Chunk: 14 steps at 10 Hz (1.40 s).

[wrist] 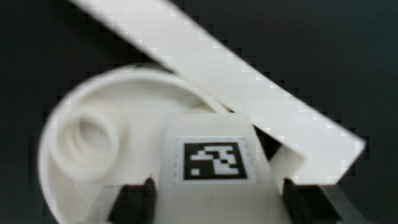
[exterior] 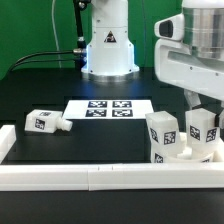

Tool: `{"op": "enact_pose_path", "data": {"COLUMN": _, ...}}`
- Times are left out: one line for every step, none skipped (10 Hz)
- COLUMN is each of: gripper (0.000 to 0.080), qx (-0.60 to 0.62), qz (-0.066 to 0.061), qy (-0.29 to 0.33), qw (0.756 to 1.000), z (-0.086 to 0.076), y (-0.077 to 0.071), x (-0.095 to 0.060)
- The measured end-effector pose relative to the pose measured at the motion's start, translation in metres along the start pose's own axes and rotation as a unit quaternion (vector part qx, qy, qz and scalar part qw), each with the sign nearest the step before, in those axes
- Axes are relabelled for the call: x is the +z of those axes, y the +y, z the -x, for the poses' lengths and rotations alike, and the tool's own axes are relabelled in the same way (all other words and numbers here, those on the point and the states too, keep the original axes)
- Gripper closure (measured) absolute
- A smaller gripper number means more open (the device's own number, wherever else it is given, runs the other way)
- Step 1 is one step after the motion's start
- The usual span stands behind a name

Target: Assemble stool

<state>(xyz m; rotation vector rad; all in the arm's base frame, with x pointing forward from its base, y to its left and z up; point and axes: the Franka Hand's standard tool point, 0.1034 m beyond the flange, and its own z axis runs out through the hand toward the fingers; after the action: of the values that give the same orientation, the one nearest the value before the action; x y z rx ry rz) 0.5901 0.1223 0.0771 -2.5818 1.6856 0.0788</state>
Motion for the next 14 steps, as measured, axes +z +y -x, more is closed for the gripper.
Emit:
{"op": "enact_pose_path", "data": {"gripper": 0.0463, "qx": 0.095, "qz": -0.008, "qy": -0.006, "qw": 0.995, "z": 0.0011, "y": 0.0005, "x": 0.0015}}
{"op": "enact_pose_path", "data": {"gripper": 0.0463, "qx": 0.178, "qz": -0.021, "qy": -0.012, "qw": 0.984, "z": 0.0017, "y": -0.0008, "x": 0.0018}}
{"op": "enact_pose_path", "data": {"gripper": 0.0463, "qx": 0.243, "qz": -0.037, "qy": -0.021, "qw": 0.969, "z": -0.002, "y": -0.0012, "x": 0.002}}
{"op": "enact_pose_path", "data": {"gripper": 0.0463, "qx": 0.223, "qz": -0.033, "qy": -0.021, "qw": 0.974, "z": -0.0025, "y": -0.0008, "x": 0.0018}}
{"op": "enact_pose_path", "data": {"gripper": 0.0463, "qx": 0.263, "qz": -0.033, "qy": -0.026, "qw": 0.964, "z": -0.001, "y": -0.0018, "x": 0.0019}}
{"op": "enact_pose_path", "data": {"gripper": 0.0463, "qx": 0.287, "qz": -0.033, "qy": -0.029, "qw": 0.957, "z": -0.001, "y": -0.0018, "x": 0.0019}}
{"op": "enact_pose_path", "data": {"gripper": 0.0463, "qx": 0.3, "qz": -0.034, "qy": -0.03, "qw": 0.953, "z": -0.0012, "y": -0.002, "x": 0.002}}
{"op": "enact_pose_path", "data": {"gripper": 0.0463, "qx": 0.41, "qz": -0.053, "qy": -0.045, "qw": 0.909, "z": -0.0028, "y": -0.0037, "x": 0.0021}}
{"op": "enact_pose_path", "data": {"gripper": 0.0463, "qx": 0.474, "qz": -0.07, "qy": -0.055, "qw": 0.876, "z": -0.0042, "y": -0.0049, "x": 0.0021}}
{"op": "enact_pose_path", "data": {"gripper": 0.0463, "qx": 0.489, "qz": -0.084, "qy": -0.063, "qw": 0.866, "z": -0.0037, "y": -0.0058, "x": 0.0023}}
{"op": "enact_pose_path", "data": {"gripper": 0.0463, "qx": 0.475, "qz": -0.085, "qy": -0.061, "qw": 0.874, "z": -0.0033, "y": -0.0058, "x": 0.0024}}
{"op": "enact_pose_path", "data": {"gripper": 0.0407, "qx": 0.464, "qz": -0.085, "qy": -0.06, "qw": 0.88, "z": -0.0028, "y": -0.0056, "x": 0.0033}}
{"op": "enact_pose_path", "data": {"gripper": 0.0244, "qx": 0.451, "qz": -0.085, "qy": -0.059, "qw": 0.886, "z": -0.0027, "y": -0.0056, "x": 0.0031}}
{"op": "enact_pose_path", "data": {"gripper": 0.0244, "qx": 0.428, "qz": -0.072, "qy": -0.063, "qw": 0.899, "z": 0.0027, "y": -0.005, "x": 0.0014}}
